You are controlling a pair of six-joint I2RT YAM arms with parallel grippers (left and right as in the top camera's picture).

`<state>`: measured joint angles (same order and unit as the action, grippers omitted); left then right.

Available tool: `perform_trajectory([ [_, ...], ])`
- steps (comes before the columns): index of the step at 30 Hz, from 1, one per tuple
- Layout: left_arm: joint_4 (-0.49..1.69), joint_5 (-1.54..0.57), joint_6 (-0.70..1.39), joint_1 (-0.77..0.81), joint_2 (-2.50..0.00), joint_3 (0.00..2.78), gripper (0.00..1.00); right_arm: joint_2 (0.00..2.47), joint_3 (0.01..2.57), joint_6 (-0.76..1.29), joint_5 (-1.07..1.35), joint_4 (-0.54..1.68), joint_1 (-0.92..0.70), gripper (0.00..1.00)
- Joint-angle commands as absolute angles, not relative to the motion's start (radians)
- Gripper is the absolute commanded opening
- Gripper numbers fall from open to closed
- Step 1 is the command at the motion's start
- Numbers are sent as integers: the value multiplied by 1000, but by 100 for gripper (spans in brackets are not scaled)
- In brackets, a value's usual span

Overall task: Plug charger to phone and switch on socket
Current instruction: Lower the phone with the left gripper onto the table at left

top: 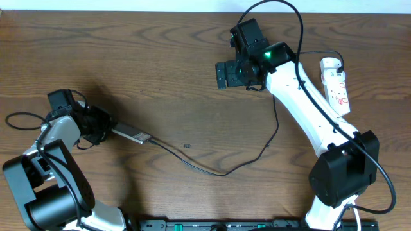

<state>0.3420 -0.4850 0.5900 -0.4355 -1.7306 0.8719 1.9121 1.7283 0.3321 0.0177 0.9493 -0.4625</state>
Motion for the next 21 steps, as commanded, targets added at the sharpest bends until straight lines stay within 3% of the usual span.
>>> perform_trajectory([
  [1, 355, -451, 569, -432, -1719, 871, 22, 1915, 1733, 344, 2, 951, -473, 99],
  [7, 358, -451, 569, -432, -1719, 871, 25, 1915, 1733, 344, 2, 954, -473, 99],
  [15, 372, -451, 569, -432, -1719, 871, 42, 1915, 1733, 344, 2, 954, -473, 99],
  [21, 384, -451, 569, -432, -1719, 871, 49, 1915, 1733, 344, 2, 954, -473, 99],
])
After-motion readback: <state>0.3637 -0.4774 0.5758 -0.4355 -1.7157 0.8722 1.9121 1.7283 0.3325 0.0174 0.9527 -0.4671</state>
